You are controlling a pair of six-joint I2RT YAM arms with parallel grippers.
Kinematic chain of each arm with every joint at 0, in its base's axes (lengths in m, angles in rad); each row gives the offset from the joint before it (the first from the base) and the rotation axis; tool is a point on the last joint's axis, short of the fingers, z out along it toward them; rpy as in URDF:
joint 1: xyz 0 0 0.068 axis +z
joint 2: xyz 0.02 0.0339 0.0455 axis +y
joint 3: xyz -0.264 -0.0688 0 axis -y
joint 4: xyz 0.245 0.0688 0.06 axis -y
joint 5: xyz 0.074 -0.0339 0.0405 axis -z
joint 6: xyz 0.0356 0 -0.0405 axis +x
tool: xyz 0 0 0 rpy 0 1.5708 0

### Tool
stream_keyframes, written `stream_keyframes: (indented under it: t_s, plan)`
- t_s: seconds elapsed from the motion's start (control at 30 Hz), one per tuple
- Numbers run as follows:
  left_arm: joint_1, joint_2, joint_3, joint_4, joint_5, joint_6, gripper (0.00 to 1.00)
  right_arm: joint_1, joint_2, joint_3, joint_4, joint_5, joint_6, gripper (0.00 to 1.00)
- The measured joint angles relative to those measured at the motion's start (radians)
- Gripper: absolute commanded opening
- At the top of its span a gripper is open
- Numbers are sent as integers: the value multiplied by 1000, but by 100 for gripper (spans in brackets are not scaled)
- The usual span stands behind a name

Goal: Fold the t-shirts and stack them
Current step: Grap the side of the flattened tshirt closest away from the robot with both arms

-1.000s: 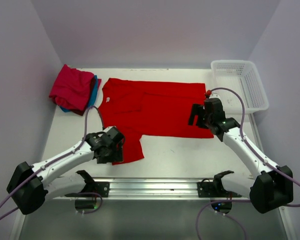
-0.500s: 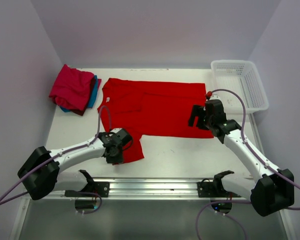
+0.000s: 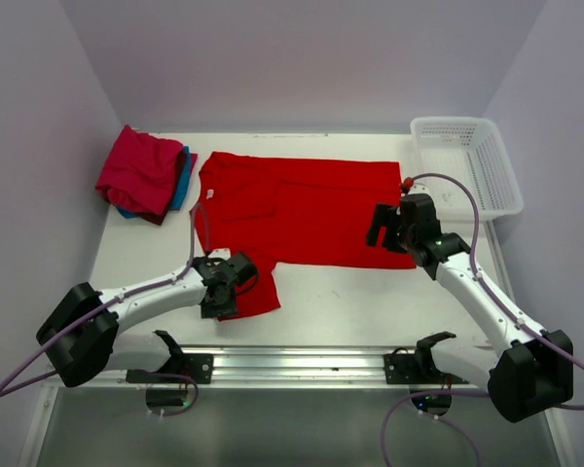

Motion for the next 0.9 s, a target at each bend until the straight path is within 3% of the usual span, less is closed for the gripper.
stream_keyframes:
  t_s: [0.17, 0.3, 0.47, 0.6, 0.9]
  plan:
    - [0, 1, 0, -11, -5, -16, 42, 0, 0, 0, 0, 0, 0, 83]
    - [0, 25, 3, -3, 16, -13, 36, 0, -5, 0, -4, 1, 0, 80]
    - [0, 59, 9, 34, 59, 3, 13, 0, -38, 0, -13, 2, 3, 77]
    - [1, 54, -4, 57, 78, 8, 0, 0, -77, -8, -14, 4, 7, 75]
    - [0, 2, -21, 67, 82, 1, 0, 0, -81, -14, -25, 37, 19, 78]
